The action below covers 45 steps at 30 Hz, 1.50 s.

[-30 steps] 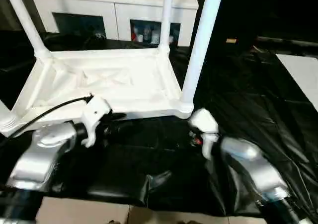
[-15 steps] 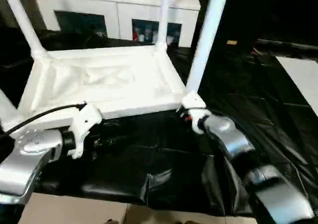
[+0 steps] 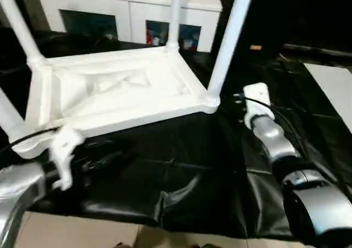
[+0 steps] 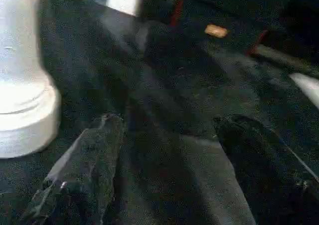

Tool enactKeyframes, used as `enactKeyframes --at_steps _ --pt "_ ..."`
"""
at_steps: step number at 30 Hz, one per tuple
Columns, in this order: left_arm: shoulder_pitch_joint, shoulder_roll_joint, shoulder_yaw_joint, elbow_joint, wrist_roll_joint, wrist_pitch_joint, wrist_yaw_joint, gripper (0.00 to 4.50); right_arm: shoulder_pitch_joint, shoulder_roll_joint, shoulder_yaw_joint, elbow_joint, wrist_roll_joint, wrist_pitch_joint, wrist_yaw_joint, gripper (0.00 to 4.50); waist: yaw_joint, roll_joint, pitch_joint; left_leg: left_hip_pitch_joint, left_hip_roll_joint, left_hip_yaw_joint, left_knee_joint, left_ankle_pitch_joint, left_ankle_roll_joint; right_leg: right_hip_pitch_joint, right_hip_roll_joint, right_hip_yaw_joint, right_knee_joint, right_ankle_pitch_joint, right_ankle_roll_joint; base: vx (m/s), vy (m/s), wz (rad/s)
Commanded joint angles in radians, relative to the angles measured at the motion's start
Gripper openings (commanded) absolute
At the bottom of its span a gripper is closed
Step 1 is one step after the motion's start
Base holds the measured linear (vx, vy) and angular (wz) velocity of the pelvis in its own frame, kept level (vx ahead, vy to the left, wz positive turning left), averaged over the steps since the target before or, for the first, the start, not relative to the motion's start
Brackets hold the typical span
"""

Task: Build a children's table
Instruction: Rotate table base

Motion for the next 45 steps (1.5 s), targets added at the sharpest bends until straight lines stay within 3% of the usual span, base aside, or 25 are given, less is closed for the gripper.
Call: enactKeyframes --at_steps 1,6,8,11,13,14,15,16,18,21,22,25,27,28,32,36,37,42,43,45 --pt "0.012 -0.013 0.074 0.007 -0.059 -0.001 -0.003 2.31 0.036 0.014 -0.006 -0.072 0.045 -0.034 0.110 3.43 0.003 0.013 -0.055 0.002 0.007 0.008 -0.079 -0.361 0.018 0.045 -0.019 0.025 -0.066 -0.283 -0.153 0.000 0.000 0.00" --pt "0.066 -0.032 0.199 0.072 -0.147 0.009 -0.020 2.75 0.212 0.004 0.084 -0.358 0.131 -0.018 0.330 3.43 0.001 0.010 -0.051 0.008 0.009 0.005 -0.085 -0.405 0.029 0.037 -0.012 0.025 -0.073 -0.324 -0.145 0.000 0.000 0.00" --pt "0.069 -0.018 0.242 0.104 -0.172 0.002 -0.028 2.82 0.284 -0.018 0.140 -0.488 0.173 0.024 0.439 3.43 0.005 0.013 -0.047 0.011 0.009 0.003 -0.087 -0.434 0.026 0.034 -0.011 0.025 -0.079 -0.354 -0.135 0.000 0.000 0.00" --pt "0.058 0.013 0.299 0.151 -0.202 -0.018 -0.033 3.15 0.357 -0.035 0.165 -0.626 0.201 0.090 0.579 3.43 0.007 0.016 -0.045 0.011 0.011 -0.004 -0.093 -0.474 0.020 0.032 -0.012 0.026 -0.084 -0.403 -0.121 0.000 0.000 0.00" --pt "0.053 0.019 0.313 0.162 -0.207 -0.020 -0.033 3.35 0.371 -0.040 0.171 -0.653 0.205 0.105 0.609 3.43 0.009 0.013 -0.043 0.011 0.011 -0.005 -0.094 -0.483 0.017 0.031 -0.013 0.028 -0.087 -0.414 -0.120 0.000 0.000 0.00" --pt "0.033 0.043 0.351 0.210 -0.215 -0.030 -0.033 3.35 0.397 -0.053 0.193 -0.708 0.214 0.138 0.651 3.43 0.011 0.023 -0.041 0.015 0.010 -0.009 -0.096 -0.496 0.007 0.029 -0.013 0.027 -0.090 -0.438 -0.119 0.000 0.000 0.00" --pt "0.026 0.052 0.362 0.229 -0.216 -0.034 -0.034 3.55 0.402 -0.057 0.200 -0.721 0.215 0.145 0.660 3.43 0.011 0.017 -0.043 0.017 0.010 -0.006 -0.093 -0.498 0.008 0.028 -0.013 0.027 -0.091 -0.438 -0.116 0.000 0.000 0.00" --pt "0.012 0.075 0.384 0.271 -0.218 -0.043 -0.037 3.61 0.413 -0.065 0.215 -0.751 0.217 0.160 0.670 3.43 0.011 0.018 -0.039 0.014 0.009 -0.010 -0.096 -0.504 0.003 0.030 -0.015 0.027 -0.092 -0.458 -0.113 0.000 0.000 0.00" --pt "-0.003 0.100 0.399 0.315 -0.217 -0.055 -0.042 3.74 0.425 -0.074 0.225 -0.787 0.220 0.184 0.666 3.43 0.012 0.022 -0.036 0.023 0.009 -0.013 -0.097 -0.541 -0.007 0.024 -0.015 0.025 -0.099 -0.508 -0.096 0.000 0.000 0.00" --pt "-0.033 0.137 0.407 0.372 -0.207 -0.072 -0.041 4.03 0.431 -0.068 0.222 -0.811 0.214 0.208 0.660 3.43 0.011 0.021 -0.035 0.027 0.008 -0.021 -0.097 -0.577 -0.021 0.021 -0.020 0.022 -0.105 -0.567 -0.086 0.000 0.000 0.00" --pt "-0.045 0.147 0.409 0.390 -0.204 -0.079 -0.040 4.11 0.433 -0.065 0.219 -0.819 0.208 0.216 0.662 3.43 0.012 0.028 -0.034 0.034 0.008 -0.022 -0.097 -0.593 -0.025 0.017 -0.021 0.023 -0.109 -0.577 -0.085 0.000 0.000 0.00" --pt "-0.101 0.176 0.426 0.463 -0.193 -0.115 -0.020 4.35 0.440 -0.062 0.219 -0.838 0.189 0.231 0.666 3.43 0.016 0.031 -0.037 0.031 0.008 -0.029 -0.101 -0.595 -0.032 0.024 -0.023 0.022 -0.106 -0.558 -0.089 0.000 0.000 0.00" --pt "-0.122 0.189 0.431 0.498 -0.181 -0.137 -0.011 4.43 0.444 -0.062 0.221 -0.842 0.184 0.233 0.664 3.43 0.018 0.032 -0.037 0.033 0.007 -0.029 -0.100 -0.596 -0.033 0.023 -0.022 0.022 -0.105 -0.539 -0.093 0.000 0.000 0.00" --pt "-0.137 0.200 0.432 0.526 -0.178 -0.150 -0.010 4.43 0.449 -0.066 0.227 -0.853 0.184 0.239 0.660 3.43 0.019 0.037 -0.038 0.029 0.010 -0.032 -0.104 -0.595 -0.038 0.028 -0.025 0.022 -0.100 -0.522 -0.103 0.000 0.000 0.00" --pt "-0.173 0.216 0.413 0.569 -0.167 -0.165 -0.017 4.43 0.457 -0.068 0.231 -0.874 0.189 0.256 0.648 3.43 0.022 0.033 -0.040 0.033 0.010 -0.030 -0.103 -0.589 -0.037 0.027 -0.024 0.024 -0.098 -0.485 -0.119 0.000 0.000 0.00" --pt "-0.244 0.205 0.350 0.567 -0.189 -0.127 -0.052 4.43 0.463 -0.061 0.233 -0.878 0.186 0.268 0.655 3.43 0.027 0.037 -0.041 0.036 0.013 -0.027 -0.105 -0.575 -0.042 0.026 -0.025 0.026 -0.091 -0.430 -0.147 0.000 0.000 0.00" --pt "-0.276 0.200 0.320 0.572 -0.183 -0.127 -0.059 4.43 0.461 -0.056 0.233 -0.875 0.177 0.269 0.654 3.43 0.027 0.037 -0.042 0.030 0.012 -0.028 -0.106 -0.564 -0.046 0.034 -0.027 0.026 -0.087 -0.413 -0.154 0.000 0.000 0.00" --pt "-0.393 0.183 0.231 0.646 -0.129 -0.167 -0.069 4.43 0.454 -0.047 0.234 -0.873 0.164 0.272 0.647 3.43 0.027 0.037 -0.044 0.027 0.010 -0.025 -0.105 -0.521 -0.048 0.039 -0.027 0.027 -0.084 -0.383 -0.160 0.000 0.000 0.00" --pt "-0.429 0.182 0.211 0.686 -0.106 -0.187 -0.071 4.43 0.451 -0.045 0.236 -0.873 0.160 0.273 0.643 3.43 0.030 0.042 -0.047 0.036 0.009 -0.022 -0.101 -0.516 -0.049 0.033 -0.025 0.028 -0.084 -0.367 -0.162 0.000 0.000 0.00" --pt "-0.456 0.180 0.189 0.714 -0.085 -0.191 -0.073 4.43 0.454 -0.043 0.238 -0.878 0.157 0.275 0.640 3.43 0.033 0.045 -0.049 0.030 0.009 -0.024 -0.102 -0.487 -0.051 0.043 -0.027 0.029 -0.078 -0.330 -0.169 0.000 0.000 0.00"
